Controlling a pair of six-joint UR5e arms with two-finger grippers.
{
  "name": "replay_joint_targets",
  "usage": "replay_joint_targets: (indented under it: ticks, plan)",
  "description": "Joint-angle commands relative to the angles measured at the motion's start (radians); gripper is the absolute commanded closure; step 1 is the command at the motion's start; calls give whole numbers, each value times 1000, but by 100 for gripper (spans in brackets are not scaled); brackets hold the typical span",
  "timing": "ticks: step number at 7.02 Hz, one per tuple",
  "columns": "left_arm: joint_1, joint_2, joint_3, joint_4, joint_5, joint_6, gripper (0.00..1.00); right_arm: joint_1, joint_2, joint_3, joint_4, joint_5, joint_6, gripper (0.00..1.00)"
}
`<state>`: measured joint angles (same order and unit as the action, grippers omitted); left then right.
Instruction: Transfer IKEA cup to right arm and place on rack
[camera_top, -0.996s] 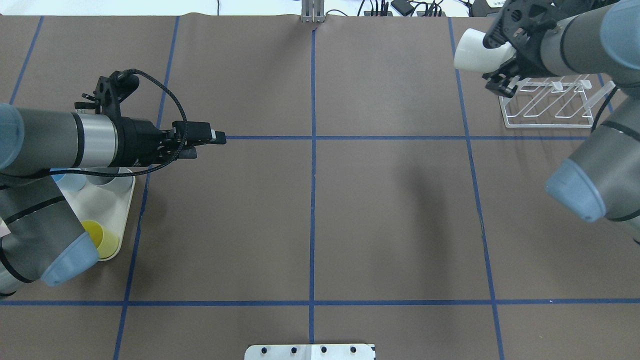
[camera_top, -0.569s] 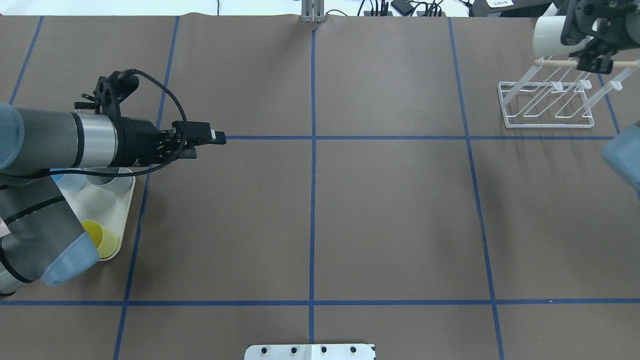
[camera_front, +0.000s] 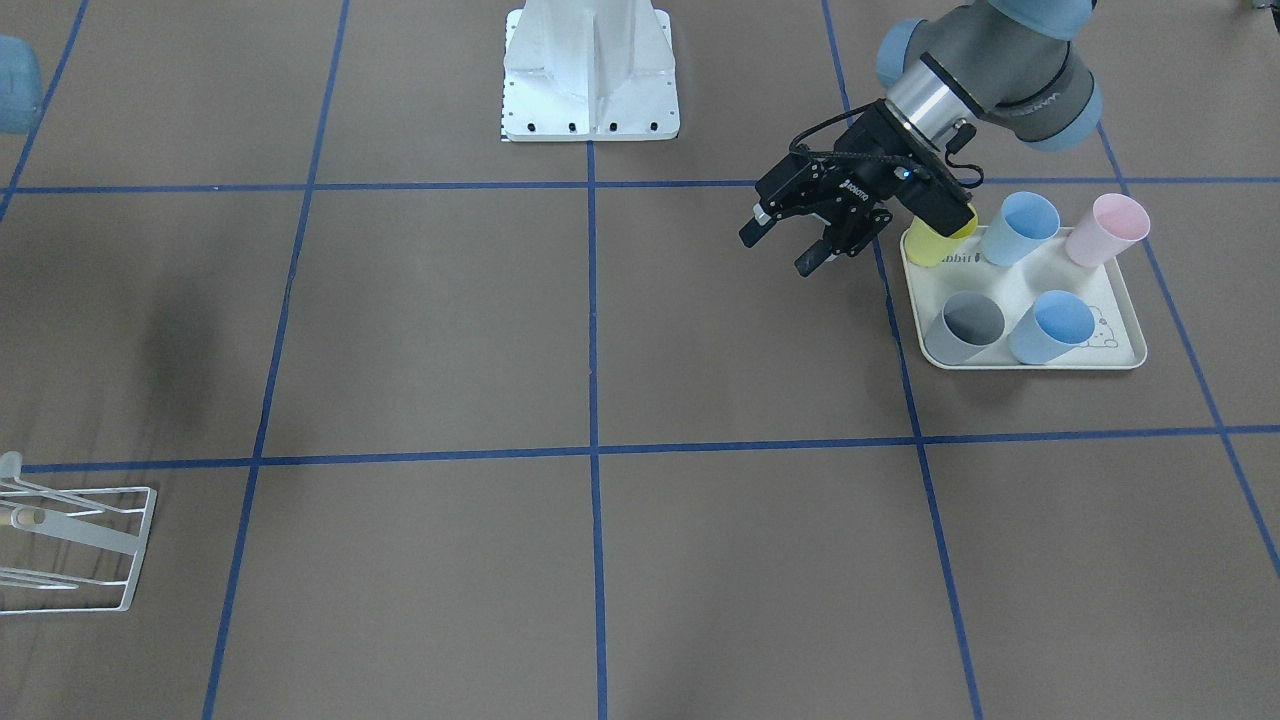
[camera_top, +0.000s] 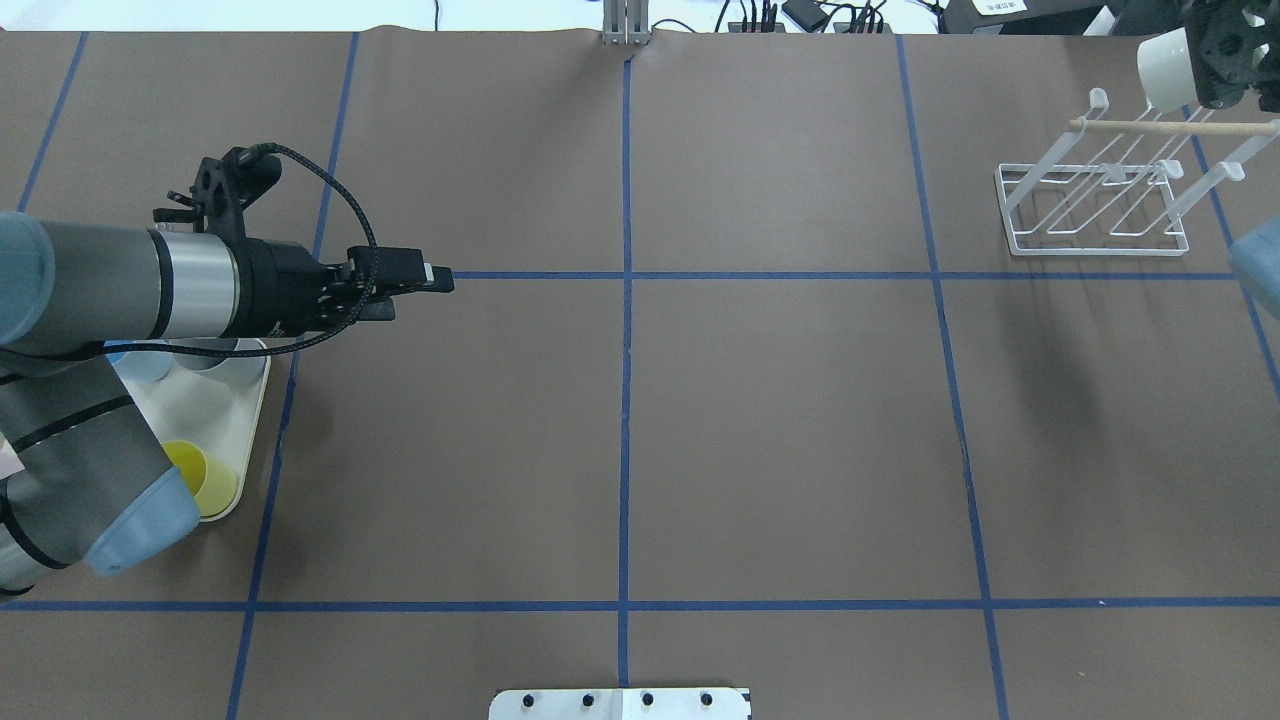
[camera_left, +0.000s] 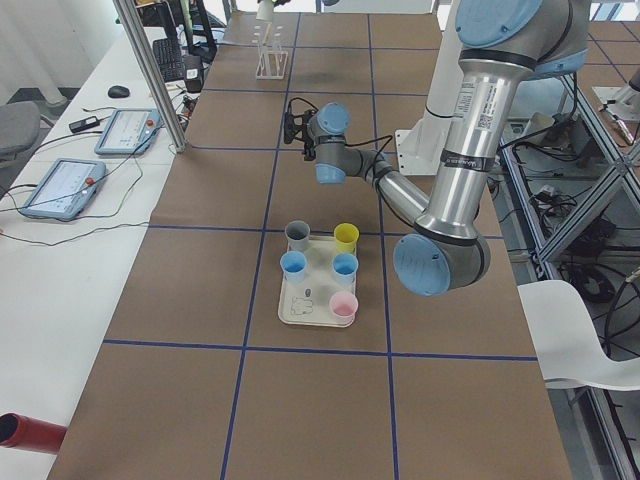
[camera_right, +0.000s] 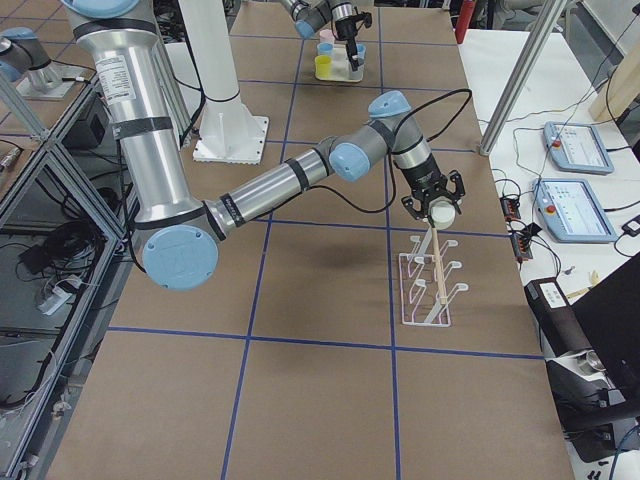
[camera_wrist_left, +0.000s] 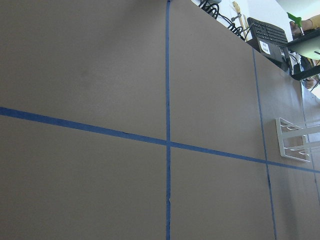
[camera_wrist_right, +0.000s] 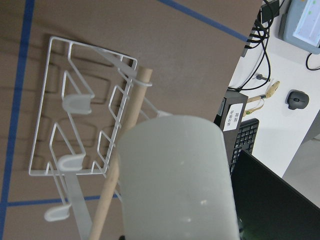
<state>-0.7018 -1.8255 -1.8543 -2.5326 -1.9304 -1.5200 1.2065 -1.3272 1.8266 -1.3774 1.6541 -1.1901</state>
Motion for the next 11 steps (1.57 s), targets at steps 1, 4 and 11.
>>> replay_joint_targets:
  ticks: [1,4,11]
  plan:
    - [1,0,-2,-2,1,-2,0,1,34,-62,3,-74,-129,100]
    - [1,6,-2,-2,2,-3,0,1,54,-189,98,-82,-131,100]
    - [2,6,0,-2,2,-3,0,-16,83,-291,138,-140,-131,100]
